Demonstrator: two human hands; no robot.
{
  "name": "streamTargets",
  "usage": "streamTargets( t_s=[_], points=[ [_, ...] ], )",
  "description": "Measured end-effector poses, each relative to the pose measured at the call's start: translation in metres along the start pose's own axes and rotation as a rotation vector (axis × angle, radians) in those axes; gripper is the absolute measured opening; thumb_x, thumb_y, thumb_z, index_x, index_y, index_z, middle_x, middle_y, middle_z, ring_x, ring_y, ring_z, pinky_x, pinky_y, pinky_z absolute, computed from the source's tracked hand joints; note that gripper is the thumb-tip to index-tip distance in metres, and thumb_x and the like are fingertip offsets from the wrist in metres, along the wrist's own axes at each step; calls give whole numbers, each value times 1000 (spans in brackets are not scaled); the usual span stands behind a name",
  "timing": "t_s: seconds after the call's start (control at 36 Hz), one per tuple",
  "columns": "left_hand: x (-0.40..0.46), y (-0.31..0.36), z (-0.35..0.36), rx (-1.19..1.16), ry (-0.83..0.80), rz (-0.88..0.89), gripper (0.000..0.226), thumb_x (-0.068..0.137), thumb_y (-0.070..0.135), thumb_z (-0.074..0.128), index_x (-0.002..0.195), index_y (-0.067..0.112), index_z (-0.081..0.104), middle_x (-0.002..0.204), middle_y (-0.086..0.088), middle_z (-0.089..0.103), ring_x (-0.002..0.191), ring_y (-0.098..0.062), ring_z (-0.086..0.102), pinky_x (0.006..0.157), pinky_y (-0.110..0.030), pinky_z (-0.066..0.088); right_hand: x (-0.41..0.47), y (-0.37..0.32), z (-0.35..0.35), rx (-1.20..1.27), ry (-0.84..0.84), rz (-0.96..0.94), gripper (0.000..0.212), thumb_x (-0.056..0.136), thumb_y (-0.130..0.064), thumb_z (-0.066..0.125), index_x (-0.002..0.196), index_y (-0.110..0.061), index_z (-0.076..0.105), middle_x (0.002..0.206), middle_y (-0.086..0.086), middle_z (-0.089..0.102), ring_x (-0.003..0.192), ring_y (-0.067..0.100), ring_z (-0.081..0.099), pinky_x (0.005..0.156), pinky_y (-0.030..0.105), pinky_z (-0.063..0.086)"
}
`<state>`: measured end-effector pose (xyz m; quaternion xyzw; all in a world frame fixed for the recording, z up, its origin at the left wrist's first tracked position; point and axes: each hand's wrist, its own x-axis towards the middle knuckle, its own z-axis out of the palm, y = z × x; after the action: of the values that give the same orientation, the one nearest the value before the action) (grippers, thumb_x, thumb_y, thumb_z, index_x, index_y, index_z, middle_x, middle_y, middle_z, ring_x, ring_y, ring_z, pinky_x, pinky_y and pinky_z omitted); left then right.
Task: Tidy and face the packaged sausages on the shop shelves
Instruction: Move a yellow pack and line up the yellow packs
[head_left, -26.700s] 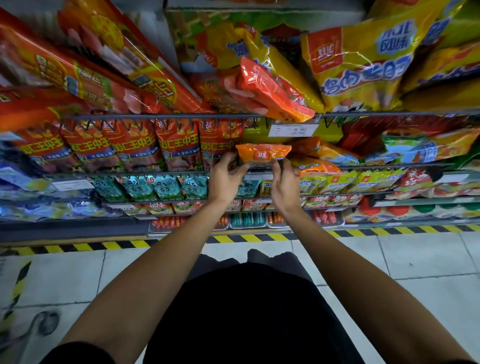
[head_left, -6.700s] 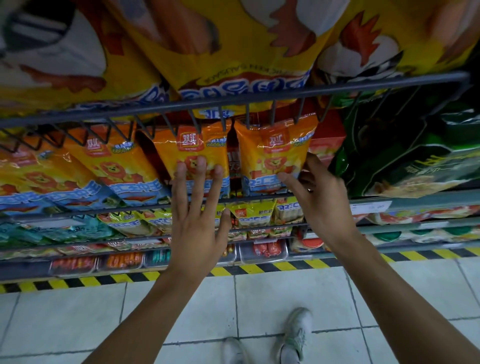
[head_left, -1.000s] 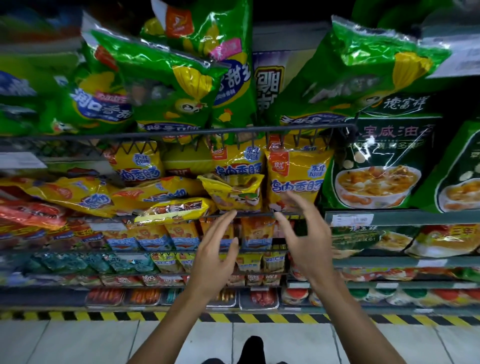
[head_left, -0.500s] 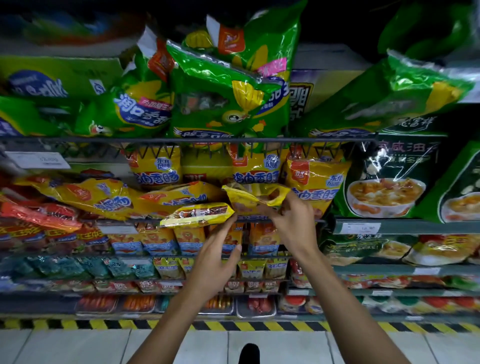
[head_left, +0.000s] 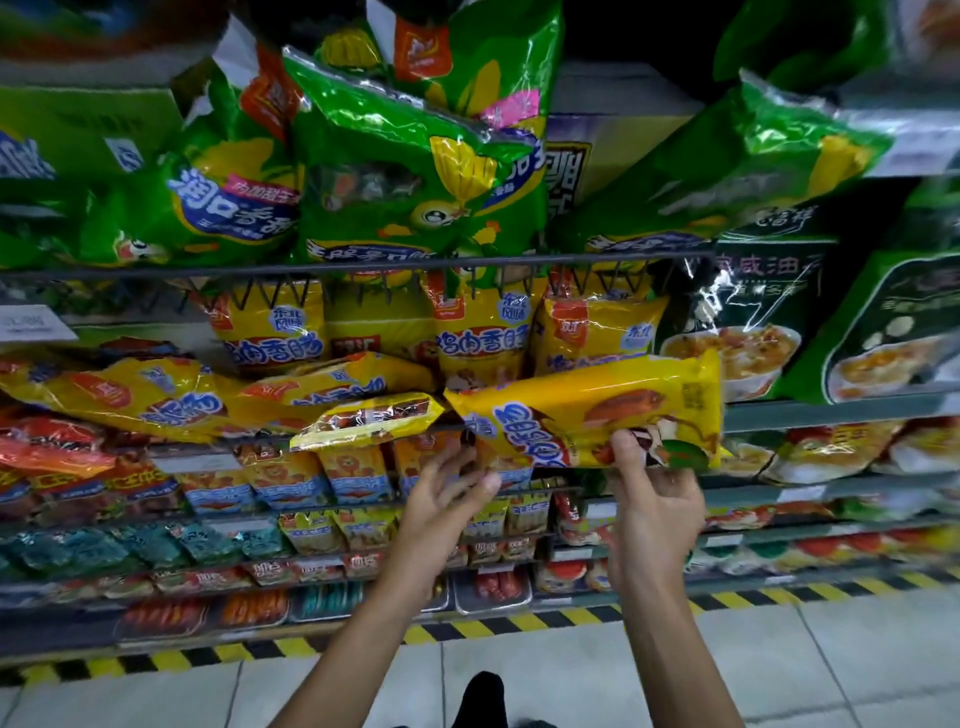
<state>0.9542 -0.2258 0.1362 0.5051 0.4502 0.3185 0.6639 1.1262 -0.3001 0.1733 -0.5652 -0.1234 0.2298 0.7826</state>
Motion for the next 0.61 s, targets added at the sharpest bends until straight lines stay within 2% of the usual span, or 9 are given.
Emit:
streamTargets(
  t_s=[0.06, 0.11, 0.22, 0.28, 0.33, 0.39, 0.44, 0.5, 0.61],
  points=[
    [-2, -6, 13, -186, -74, -64, 57, 80, 29, 77, 133, 29, 56, 138, 2, 65, 122, -10, 65, 96, -26, 55, -7, 4, -5, 148, -15, 132, 43, 81, -27, 75, 117, -7, 64, 103, 0, 79, 98, 16, 75, 82, 31, 61],
    [-6, -8, 29, -317, -162, -85, 57, 81, 26, 83, 131, 19, 58, 136, -7, 67, 128, -24, 63, 106, -37, 52, -15, 7, -6, 258, -28, 241, 49, 87, -26, 71, 128, -2, 58, 119, 12, 75, 110, 23, 73, 90, 38, 61],
    [-10, -8, 57, -435, -207, -57, 96, 60, 39, 99, 139, 9, 54, 138, -13, 65, 130, -29, 61, 110, -39, 50, -28, 12, -5, 382, -73, 382, 38, 89, -26, 67, 117, -2, 59, 122, 22, 71, 110, 28, 72, 97, 42, 58],
    [-10, -6, 66, -477, -169, -19, 97, 65, 37, 97, 144, 8, 50, 141, -14, 63, 132, -31, 59, 110, -41, 49, -32, 14, -4, 432, -125, 435, 38, 90, -26, 66, 117, 1, 59, 123, 26, 70, 111, 31, 72, 97, 42, 58],
    [-10, -3, 69, -520, -104, 14, 87, 68, 33, 95, 141, 10, 54, 138, -12, 65, 127, -28, 63, 101, -35, 55, -33, 14, -4, 451, -191, 468, 41, 94, -25, 62, 122, 5, 60, 124, 25, 70, 115, 32, 70, 98, 40, 57],
    [-10, 1, 67, -526, -53, 48, 83, 63, 35, 96, 134, 13, 60, 132, -10, 70, 121, -24, 67, 95, -30, 56, -30, 12, -8, 408, -279, 501, 35, 99, -25, 58, 117, 4, 64, 126, 23, 69, 122, 32, 66, 102, 38, 55],
    [-9, 4, 64, -494, -5, 88, 85, 59, 42, 98, 132, 15, 62, 131, -11, 70, 123, -26, 66, 99, -35, 55, -26, 10, -16, 323, -385, 549, 33, 103, -29, 54, 112, 0, 66, 130, 22, 67, 127, 31, 63, 105, 37, 52],
    [-7, 7, 59, -463, 61, 134, 79, 59, 43, 98, 126, 17, 66, 128, -10, 71, 122, -27, 66, 101, -37, 53, -25, 11, -25, 163, -485, 598, 41, 104, -35, 51, 123, -1, 65, 131, 20, 67, 128, 29, 63, 107, 38, 52],
    [-3, 19, 49, -374, 138, 240, 47, 75, 18, 90, 117, 13, 68, 113, -3, 77, 109, -18, 72, 89, -25, 54, -28, 14, -41, -51, -513, 669, 46, 100, -39, 55, 128, -2, 63, 125, 13, 72, 119, 27, 69, 103, 40, 51]
  ],
)
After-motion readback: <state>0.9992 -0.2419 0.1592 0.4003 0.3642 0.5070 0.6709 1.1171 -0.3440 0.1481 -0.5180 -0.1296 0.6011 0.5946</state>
